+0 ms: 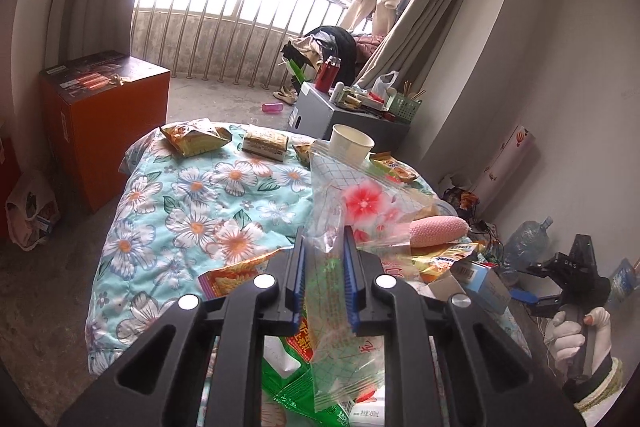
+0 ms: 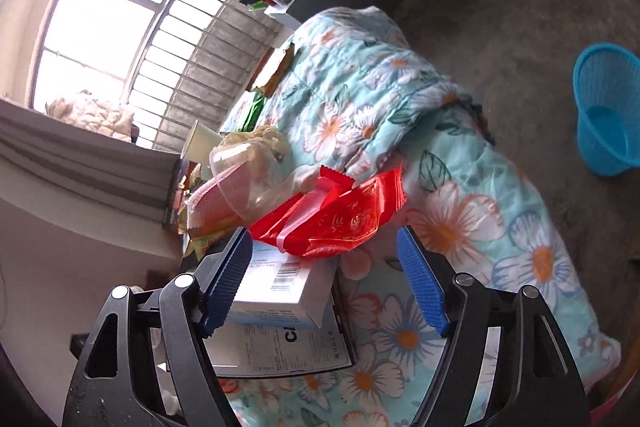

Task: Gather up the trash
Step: 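Grasp the red plastic wrapper with the right gripper while the left gripper holds the bag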

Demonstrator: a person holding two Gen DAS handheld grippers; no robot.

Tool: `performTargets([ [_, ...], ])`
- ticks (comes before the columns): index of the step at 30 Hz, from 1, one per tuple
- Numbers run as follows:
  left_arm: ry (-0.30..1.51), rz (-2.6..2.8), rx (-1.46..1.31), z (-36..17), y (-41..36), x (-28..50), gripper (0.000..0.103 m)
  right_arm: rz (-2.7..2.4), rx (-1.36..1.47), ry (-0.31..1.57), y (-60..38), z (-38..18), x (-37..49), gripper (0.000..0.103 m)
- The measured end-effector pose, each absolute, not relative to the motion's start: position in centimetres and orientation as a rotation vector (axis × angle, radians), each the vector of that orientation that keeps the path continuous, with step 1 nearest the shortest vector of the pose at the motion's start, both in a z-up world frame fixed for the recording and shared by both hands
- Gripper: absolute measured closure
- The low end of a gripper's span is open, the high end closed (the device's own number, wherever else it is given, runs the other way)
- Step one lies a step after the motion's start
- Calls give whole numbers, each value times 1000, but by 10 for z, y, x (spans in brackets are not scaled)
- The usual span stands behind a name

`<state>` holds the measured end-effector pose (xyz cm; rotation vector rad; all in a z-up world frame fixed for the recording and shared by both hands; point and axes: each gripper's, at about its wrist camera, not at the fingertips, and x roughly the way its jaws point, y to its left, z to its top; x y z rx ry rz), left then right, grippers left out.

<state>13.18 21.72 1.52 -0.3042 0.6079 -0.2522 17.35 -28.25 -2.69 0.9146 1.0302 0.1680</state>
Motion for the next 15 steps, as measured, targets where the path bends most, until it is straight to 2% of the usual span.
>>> performTargets([
  [4,569,-263,-298,21,214,119,88,149,1025,1109,-290,-52,190,46],
  [6,568,-267,-296,22,213,116,88,153,1075,1130,-291,-63,194,65],
  [7,570,-267,-294,22,211,115,88,142,1088,1137,-292,-67,193,70],
  [8,571,-267,-293,23,210,114,88,138,1103,1140,-292,-70,192,87],
  [9,570,-269,-292,24,209,113,88,145,1119,1135,-293,-72,191,97],
  [12,546,-273,-285,33,206,106,88,154,1113,1081,-295,-61,181,103],
  [15,506,-282,-288,47,203,97,88,185,1097,1009,-305,-42,170,103],
])
